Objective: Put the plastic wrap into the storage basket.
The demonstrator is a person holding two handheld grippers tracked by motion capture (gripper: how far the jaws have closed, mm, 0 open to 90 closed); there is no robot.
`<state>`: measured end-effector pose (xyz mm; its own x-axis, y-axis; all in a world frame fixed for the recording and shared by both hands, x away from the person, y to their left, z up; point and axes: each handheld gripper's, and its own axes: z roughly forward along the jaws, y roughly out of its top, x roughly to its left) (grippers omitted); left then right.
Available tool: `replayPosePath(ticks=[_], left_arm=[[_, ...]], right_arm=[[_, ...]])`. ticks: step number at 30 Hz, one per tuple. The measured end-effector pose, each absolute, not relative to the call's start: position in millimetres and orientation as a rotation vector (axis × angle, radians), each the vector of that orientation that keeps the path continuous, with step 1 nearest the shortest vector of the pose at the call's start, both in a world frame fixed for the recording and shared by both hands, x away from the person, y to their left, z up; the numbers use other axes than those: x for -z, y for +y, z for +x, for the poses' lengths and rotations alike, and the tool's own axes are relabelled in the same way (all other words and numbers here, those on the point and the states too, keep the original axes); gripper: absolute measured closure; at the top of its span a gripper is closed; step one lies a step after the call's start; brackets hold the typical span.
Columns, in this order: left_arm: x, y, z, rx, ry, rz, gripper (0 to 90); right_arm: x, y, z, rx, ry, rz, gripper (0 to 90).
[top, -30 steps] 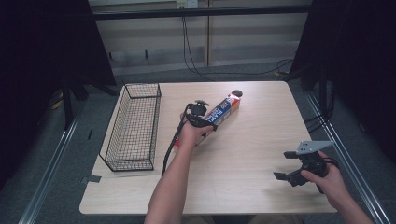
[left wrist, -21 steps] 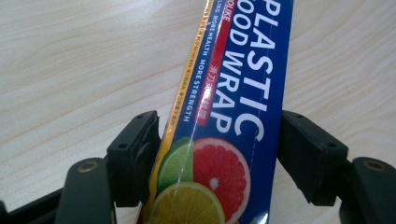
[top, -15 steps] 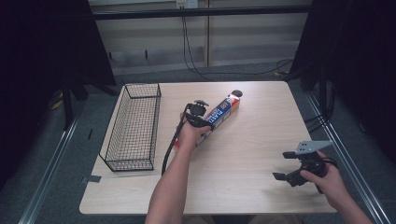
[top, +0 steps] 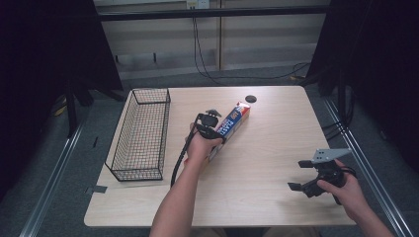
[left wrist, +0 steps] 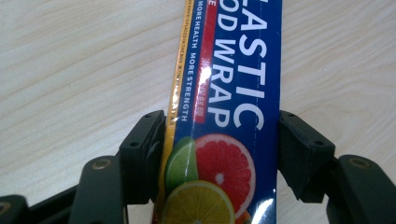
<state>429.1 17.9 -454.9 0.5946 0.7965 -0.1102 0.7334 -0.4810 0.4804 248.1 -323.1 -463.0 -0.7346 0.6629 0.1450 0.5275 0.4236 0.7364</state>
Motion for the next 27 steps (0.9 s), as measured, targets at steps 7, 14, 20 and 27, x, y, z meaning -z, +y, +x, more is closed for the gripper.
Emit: replayPosePath(ticks=[7,14,20,27], left_arm=[[461.7,11.5,438.8,-0.147,1.228,2.313,30.5],[464.6,0.9,447.3,-0.152,1.228,2.333,29.3],[467.3,-4.1,448.4,-0.165,1.223,2.365,29.8],[464.8,-3.7,445.7,-0.202,1.179,2.427,40.0]], right_arm=[[463.2,-323.5,248.4,-1.206,2.502,1.056,3.7],[463.4,-324.4,247.6,-1.206,2.509,1.048,3.7],[463.2,-325.8,247.8,-1.215,2.501,1.049,3.7],[462.4,-324.8,247.7,-1.219,2.498,1.053,3.7]])
